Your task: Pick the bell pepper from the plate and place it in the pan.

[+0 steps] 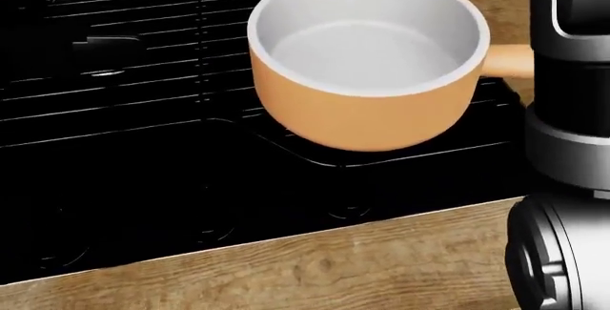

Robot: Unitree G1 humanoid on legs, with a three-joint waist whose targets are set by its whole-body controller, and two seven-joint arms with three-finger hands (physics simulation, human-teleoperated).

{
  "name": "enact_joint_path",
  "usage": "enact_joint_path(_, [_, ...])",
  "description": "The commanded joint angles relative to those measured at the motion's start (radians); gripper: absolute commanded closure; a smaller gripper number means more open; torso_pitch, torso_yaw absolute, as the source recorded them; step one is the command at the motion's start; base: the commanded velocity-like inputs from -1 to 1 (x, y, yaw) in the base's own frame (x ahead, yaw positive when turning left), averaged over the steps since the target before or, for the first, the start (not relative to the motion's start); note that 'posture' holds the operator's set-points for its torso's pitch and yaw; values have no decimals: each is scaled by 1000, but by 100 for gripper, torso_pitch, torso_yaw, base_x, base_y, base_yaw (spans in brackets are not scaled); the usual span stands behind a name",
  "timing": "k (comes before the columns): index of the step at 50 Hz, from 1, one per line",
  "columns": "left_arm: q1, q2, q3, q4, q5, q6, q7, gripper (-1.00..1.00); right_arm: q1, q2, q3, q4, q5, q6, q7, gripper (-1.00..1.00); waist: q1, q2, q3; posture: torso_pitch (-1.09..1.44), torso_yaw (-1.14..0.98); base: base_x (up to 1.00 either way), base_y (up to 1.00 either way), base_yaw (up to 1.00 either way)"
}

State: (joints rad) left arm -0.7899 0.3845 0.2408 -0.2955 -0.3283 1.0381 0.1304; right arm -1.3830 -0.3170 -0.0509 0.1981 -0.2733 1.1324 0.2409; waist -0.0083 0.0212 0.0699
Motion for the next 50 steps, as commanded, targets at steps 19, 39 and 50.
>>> enact_joint_path(19, [-14, 5, 12, -30, 1, -38, 4, -100, 7, 23, 39, 12, -273, -130, 198, 100, -1, 6, -34, 0, 0, 0, 0, 0])
enact_joint_path(39, [2, -5, 6, -21, 7, -60, 0, -100, 4, 59, 3, 260, -212, -367, 34, 100, 1, 11, -46, 0, 0, 0, 0, 0])
enact_joint_path(50, [10, 0, 14, -32, 1, -52, 1, -100, -39, 63, -6, 369, -187, -444, -53, 100, 1, 10, -51, 0, 0, 0, 0, 0])
